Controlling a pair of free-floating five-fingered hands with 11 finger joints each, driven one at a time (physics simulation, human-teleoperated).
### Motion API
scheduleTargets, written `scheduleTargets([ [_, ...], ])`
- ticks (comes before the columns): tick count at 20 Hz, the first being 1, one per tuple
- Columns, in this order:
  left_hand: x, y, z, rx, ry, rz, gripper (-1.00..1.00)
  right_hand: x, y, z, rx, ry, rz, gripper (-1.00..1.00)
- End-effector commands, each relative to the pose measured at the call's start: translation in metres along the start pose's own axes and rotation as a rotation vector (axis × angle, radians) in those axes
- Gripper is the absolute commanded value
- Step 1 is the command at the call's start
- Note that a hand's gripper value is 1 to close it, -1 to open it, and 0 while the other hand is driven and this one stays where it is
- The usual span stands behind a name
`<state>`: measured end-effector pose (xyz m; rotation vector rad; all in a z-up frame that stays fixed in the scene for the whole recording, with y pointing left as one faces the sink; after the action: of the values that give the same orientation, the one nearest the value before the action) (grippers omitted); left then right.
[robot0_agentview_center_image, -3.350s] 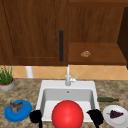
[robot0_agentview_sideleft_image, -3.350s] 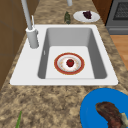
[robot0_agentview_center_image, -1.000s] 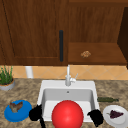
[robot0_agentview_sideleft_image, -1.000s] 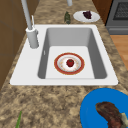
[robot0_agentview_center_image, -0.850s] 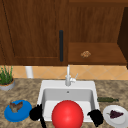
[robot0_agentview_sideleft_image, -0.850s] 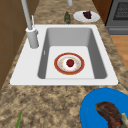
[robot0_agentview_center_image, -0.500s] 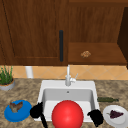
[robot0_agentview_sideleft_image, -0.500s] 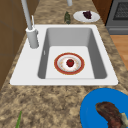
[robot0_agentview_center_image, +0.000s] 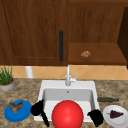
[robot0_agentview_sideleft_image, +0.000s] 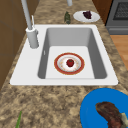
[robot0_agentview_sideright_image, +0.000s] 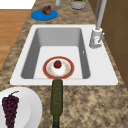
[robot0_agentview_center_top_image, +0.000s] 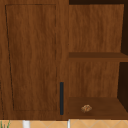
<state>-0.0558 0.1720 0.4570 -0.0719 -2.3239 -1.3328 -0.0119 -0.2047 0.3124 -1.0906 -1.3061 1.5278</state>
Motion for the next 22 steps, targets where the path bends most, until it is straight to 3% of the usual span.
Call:
scheduleTargets([
  [1, 0.001, 0.003, -0.002, 0.134, 0.009, 0.019, -1.00, 0.000, 0.000, 0.000, 0.000, 0.000, 0.000, 0.00],
  [3, 0.003, 0.006, -0.004, 0.152, 0.005, 0.021, -1.00, 0.000, 0.000, 0.000, 0.000, 0.000, 0.000, 0.00],
  [6, 0.009, 0.018, -0.010, 0.148, 0.022, 0.003, -1.00, 0.000, 0.000, 0.000, 0.000, 0.000, 0.000, 0.00],
  [11, 0.020, 0.030, -0.016, 0.173, 0.024, 0.017, -1.00, 0.000, 0.000, 0.000, 0.000, 0.000, 0.000, 0.00],
  [22, 0.033, 0.048, -0.028, 0.203, 0.007, 0.008, -1.00, 0.000, 0.000, 0.000, 0.000, 0.000, 0.000, 0.00],
])
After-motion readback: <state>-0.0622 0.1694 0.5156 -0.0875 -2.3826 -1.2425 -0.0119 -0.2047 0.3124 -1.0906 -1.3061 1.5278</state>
